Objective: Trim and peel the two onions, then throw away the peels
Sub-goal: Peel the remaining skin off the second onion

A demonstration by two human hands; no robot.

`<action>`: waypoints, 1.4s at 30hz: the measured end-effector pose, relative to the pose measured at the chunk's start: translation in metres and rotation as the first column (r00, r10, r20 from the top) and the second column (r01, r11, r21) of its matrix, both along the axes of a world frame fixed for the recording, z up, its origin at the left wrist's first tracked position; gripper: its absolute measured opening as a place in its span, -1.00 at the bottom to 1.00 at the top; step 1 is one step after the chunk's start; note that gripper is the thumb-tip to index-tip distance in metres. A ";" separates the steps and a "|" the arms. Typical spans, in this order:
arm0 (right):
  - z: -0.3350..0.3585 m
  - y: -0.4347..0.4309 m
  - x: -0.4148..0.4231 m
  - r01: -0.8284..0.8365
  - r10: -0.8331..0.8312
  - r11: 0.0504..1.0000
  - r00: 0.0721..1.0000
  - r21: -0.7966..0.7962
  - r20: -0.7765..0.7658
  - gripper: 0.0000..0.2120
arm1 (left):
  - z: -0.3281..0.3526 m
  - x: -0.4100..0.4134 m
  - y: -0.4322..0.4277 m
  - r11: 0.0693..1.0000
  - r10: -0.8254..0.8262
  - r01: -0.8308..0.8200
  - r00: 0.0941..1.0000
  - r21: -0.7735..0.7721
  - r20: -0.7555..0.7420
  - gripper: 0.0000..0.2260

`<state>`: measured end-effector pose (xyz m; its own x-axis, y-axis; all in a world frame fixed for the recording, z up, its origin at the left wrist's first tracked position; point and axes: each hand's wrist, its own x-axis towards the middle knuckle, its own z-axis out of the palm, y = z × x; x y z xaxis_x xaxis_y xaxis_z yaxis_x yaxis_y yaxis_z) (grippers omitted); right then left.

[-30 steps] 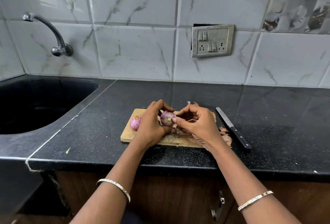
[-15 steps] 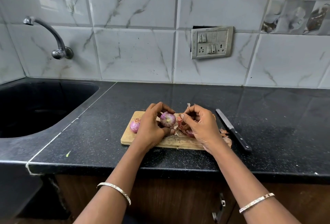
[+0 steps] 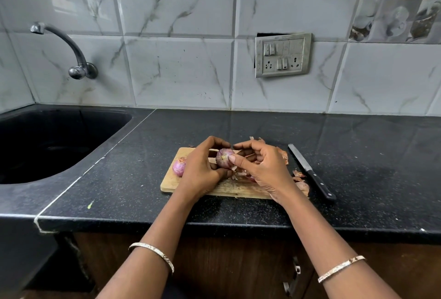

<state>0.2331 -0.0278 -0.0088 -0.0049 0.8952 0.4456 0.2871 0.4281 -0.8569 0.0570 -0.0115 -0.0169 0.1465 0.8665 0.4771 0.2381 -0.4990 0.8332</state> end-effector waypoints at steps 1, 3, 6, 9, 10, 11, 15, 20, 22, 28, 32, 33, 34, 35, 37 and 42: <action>0.000 0.000 0.000 0.003 -0.004 1.000 1.000 0.013 0.020 -0.78 | 0.000 0.000 0.000 1.000 0.001 -0.001 1.000 -0.003 -0.006 -0.52; 0.000 0.001 0.000 0.006 -0.008 1.000 0.999 0.026 0.045 -0.83 | 0.000 0.000 0.000 1.000 0.003 -0.004 1.000 -0.015 -0.016 -0.51; -0.001 0.000 0.000 -0.023 0.023 1.000 1.000 -0.010 -0.013 -0.81 | 0.000 0.000 0.000 0.999 0.005 -0.006 1.000 -0.032 -0.019 -0.51; -0.001 -0.001 0.000 -0.026 0.025 1.000 0.999 -0.011 -0.046 -0.72 | -0.001 -0.001 0.000 0.998 -0.007 0.007 1.000 -0.057 0.000 -0.50; -0.001 0.000 0.000 -0.024 0.023 1.000 0.999 -0.005 -0.043 -0.73 | -0.001 -0.001 0.000 0.998 -0.009 0.009 1.000 -0.063 0.003 -0.50; -0.002 0.000 0.000 -0.023 0.023 1.000 0.999 -0.002 -0.043 -0.76 | -0.001 0.000 0.001 0.998 -0.007 0.007 1.000 -0.065 0.004 -0.50; -0.003 0.002 0.003 -0.045 0.045 0.999 0.998 0.002 -0.047 -0.82 | -0.001 -0.001 0.001 0.998 -0.011 0.011 1.000 -0.063 0.011 -0.49; -0.003 0.002 0.003 -0.054 0.054 0.999 0.997 0.003 -0.048 -0.81 | -0.003 -0.002 0.003 0.999 0.017 -0.018 0.999 -0.027 -0.035 -0.49; -0.003 0.001 0.002 -0.051 0.050 0.999 0.997 -0.010 -0.061 -0.80 | -0.004 -0.002 0.004 0.999 0.022 -0.023 0.999 -0.025 -0.037 -0.50; -0.002 0.000 0.003 -0.063 0.063 0.998 0.995 0.002 -0.071 -0.84 | -0.004 -0.003 0.003 1.000 0.021 -0.021 0.998 -0.002 -0.052 -0.50; -0.004 0.002 0.002 -0.039 0.040 0.999 0.998 0.009 -0.049 -0.83 | -0.003 -0.003 0.004 1.000 0.018 -0.018 0.998 -0.002 -0.065 -0.50; -0.004 0.002 0.002 -0.038 0.038 0.999 0.998 0.008 -0.045 -0.83 | -0.003 -0.003 0.004 1.000 0.015 -0.015 0.998 -0.002 -0.064 -0.50; -0.004 0.001 0.002 -0.035 0.035 0.999 0.998 0.003 -0.050 -0.83 | -0.004 -0.003 0.004 1.000 0.014 -0.014 0.998 -0.004 -0.064 -0.50; -0.004 0.001 0.002 -0.027 0.027 1.000 0.998 0.000 -0.058 -0.83 | -0.004 -0.003 0.004 1.000 0.014 -0.014 0.998 -0.006 -0.063 -0.50; -0.003 0.000 0.002 -0.005 0.005 1.000 0.998 0.003 -0.067 -0.83 | -0.004 -0.004 0.004 1.000 0.014 -0.014 0.998 -0.011 -0.058 -0.50; -0.003 0.000 0.001 -0.024 0.025 1.000 0.998 0.015 -0.058 -0.86 | -0.004 -0.004 0.005 1.000 0.004 -0.005 0.998 -0.012 -0.064 -0.49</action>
<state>0.2342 -0.0273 -0.0116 0.0001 0.8885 0.4589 0.2261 0.4470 -0.8655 0.0528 -0.0067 -0.0210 0.1729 0.8727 0.4565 0.2936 -0.4881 0.8219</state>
